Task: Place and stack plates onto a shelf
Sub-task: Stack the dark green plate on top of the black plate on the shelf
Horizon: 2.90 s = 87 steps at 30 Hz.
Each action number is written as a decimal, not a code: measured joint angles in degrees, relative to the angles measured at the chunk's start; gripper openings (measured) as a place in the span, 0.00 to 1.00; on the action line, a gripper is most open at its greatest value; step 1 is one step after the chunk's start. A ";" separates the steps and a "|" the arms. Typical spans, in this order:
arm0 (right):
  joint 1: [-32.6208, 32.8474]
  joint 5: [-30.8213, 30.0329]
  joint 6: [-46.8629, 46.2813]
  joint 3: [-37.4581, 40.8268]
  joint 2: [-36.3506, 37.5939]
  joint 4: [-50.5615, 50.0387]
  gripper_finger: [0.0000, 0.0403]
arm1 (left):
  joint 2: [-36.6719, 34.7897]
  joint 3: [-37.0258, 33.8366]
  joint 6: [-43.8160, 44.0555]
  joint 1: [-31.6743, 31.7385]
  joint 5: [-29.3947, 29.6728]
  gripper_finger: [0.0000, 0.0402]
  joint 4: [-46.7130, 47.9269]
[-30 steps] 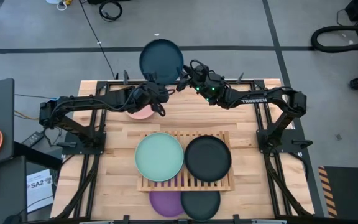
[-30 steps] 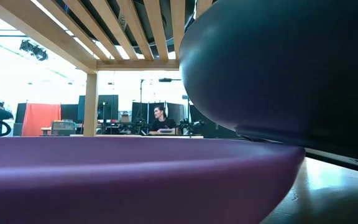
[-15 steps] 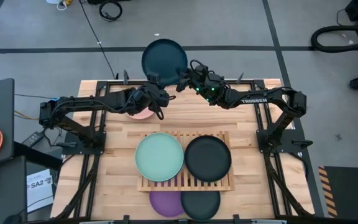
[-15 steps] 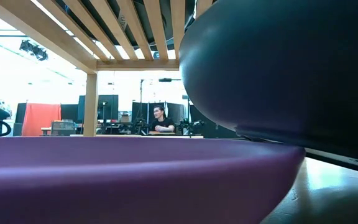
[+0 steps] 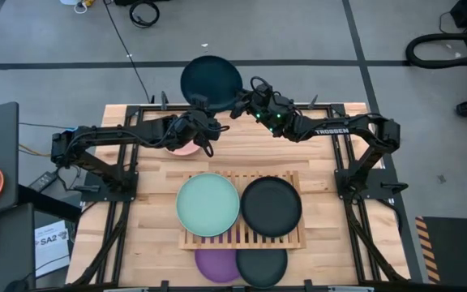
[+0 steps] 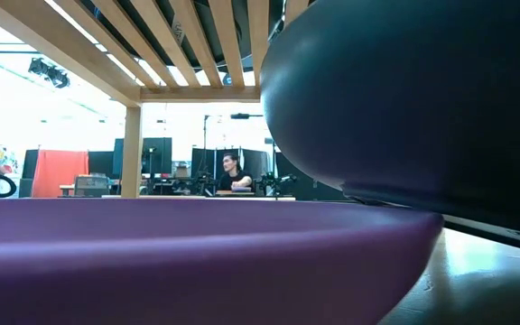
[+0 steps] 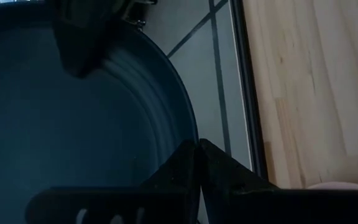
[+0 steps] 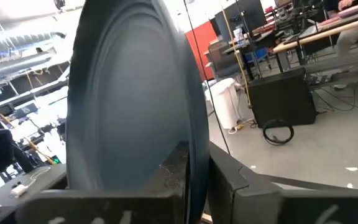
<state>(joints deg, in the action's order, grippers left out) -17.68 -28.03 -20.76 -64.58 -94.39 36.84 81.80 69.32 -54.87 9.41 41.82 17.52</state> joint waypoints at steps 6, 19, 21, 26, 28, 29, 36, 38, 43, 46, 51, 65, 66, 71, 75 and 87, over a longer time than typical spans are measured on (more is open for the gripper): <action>-0.03 0.04 0.63 0.00 0.00 1.24 0.10 | 0.00 0.00 0.18 0.00 0.13 0.07 -0.30; -3.31 -1.95 5.49 0.15 -0.13 1.02 0.09 | -0.17 0.22 1.45 -0.02 -0.98 0.33 -0.63; -4.47 -1.99 7.00 0.15 -0.12 0.87 0.09 | -0.15 0.20 3.72 0.00 -1.70 0.35 -0.49; -7.71 -1.98 10.97 0.15 1.81 0.27 0.09 | -0.15 0.13 10.40 0.00 -3.72 0.36 0.69; -9.05 -1.30 11.93 0.15 3.52 -1.85 0.09 | -0.15 0.13 12.29 0.00 -4.93 0.36 1.35; -9.73 -0.54 11.94 0.15 4.60 -3.40 0.09 | -0.15 0.13 12.81 0.00 -5.59 0.36 1.84; -13.69 4.58 11.38 0.13 15.08 -21.03 0.09 | -0.09 0.11 17.96 0.00 -10.95 0.36 3.02; -14.49 6.90 10.84 0.13 18.63 -26.98 0.09 | -0.09 0.11 18.77 0.00 -11.83 0.36 3.02; -16.34 13.68 5.04 0.11 27.67 -40.53 0.09 | -0.09 0.11 21.23 0.00 -12.14 0.36 3.10; -17.10 18.51 1.05 0.08 32.56 -47.56 0.09 | -0.09 0.11 21.29 0.00 -12.15 0.36 3.35; -17.71 29.62 -7.91 0.07 38.88 -58.72 0.09 | -0.07 0.09 21.29 0.11 -12.15 0.36 3.41; -8.12 51.74 -24.34 0.07 41.57 -77.48 0.09 | -0.07 0.04 21.29 0.13 -12.15 0.36 3.37; -6.79 51.74 -24.64 0.07 41.20 -78.25 0.09 | -0.07 0.04 21.29 0.13 -12.15 0.36 3.39; -0.34 51.78 -24.74 0.07 38.90 -81.07 0.09 | -0.07 0.04 21.29 0.15 -12.15 0.36 3.37; 4.45 51.93 -24.76 0.07 36.94 -81.22 0.09 | -0.07 0.04 21.29 0.17 -12.15 0.36 3.36; 15.23 53.18 -24.72 0.07 33.93 -82.08 0.09 | -0.07 0.04 21.29 0.17 -12.15 0.36 3.37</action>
<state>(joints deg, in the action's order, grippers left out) -2.45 25.15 -45.48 -64.51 -60.45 -45.24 81.73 69.36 -33.58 9.58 29.67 20.88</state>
